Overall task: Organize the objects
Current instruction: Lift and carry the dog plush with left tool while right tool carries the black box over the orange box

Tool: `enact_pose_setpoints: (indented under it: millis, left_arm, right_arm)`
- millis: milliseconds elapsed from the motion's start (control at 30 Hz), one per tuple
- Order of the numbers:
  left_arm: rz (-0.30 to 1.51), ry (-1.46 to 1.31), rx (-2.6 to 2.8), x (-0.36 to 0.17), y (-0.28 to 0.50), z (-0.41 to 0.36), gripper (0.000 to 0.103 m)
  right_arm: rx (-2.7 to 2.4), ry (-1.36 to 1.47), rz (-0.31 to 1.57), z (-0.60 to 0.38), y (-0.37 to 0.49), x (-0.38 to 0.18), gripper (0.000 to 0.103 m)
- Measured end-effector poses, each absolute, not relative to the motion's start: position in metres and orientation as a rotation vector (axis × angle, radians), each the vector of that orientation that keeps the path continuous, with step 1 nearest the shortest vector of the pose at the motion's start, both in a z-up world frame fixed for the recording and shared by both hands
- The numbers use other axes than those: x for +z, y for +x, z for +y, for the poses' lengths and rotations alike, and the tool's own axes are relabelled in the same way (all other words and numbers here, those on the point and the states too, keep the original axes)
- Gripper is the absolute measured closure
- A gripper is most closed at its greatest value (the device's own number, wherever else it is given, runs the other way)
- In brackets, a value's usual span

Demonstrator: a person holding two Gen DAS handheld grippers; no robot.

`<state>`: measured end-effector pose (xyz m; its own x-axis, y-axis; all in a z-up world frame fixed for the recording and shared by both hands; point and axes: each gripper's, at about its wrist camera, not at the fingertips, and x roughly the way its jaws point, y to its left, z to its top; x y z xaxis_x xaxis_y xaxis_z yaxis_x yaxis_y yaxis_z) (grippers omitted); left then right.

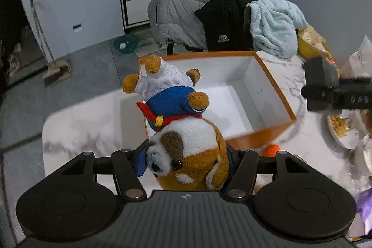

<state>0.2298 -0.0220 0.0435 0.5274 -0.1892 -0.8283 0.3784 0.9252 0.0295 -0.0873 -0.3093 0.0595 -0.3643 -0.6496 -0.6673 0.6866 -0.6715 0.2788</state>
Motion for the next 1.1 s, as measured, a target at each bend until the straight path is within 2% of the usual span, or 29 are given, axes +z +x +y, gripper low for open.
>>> enact_pose_setpoints:
  millis: [200,633,933,1100]
  left_arm:
    - [0.969,0.304,-0.364,0.026,0.271,-0.051,0.033]
    - [0.899,0.42,-0.346,-0.009,0.308,-0.085,0.033]
    - [1.086,0.566,-0.407,-0.068,0.315,-0.094,0.033]
    - [1.132,0.571,-0.407,-0.082,0.317,-0.092,0.033]
  right_arm:
    - [-2.076,0.969,0.048,-0.353,-0.112,0.069,0.018]
    - [-2.072,1.09,0.022,-0.416,-0.134,0.019,0.018]
    - [-1.984,1.203,0.147,-0.45,-0.128,-0.025,0.018]
    - [-1.927,1.267,0.189,-0.46,-0.121,-0.045,0.018]
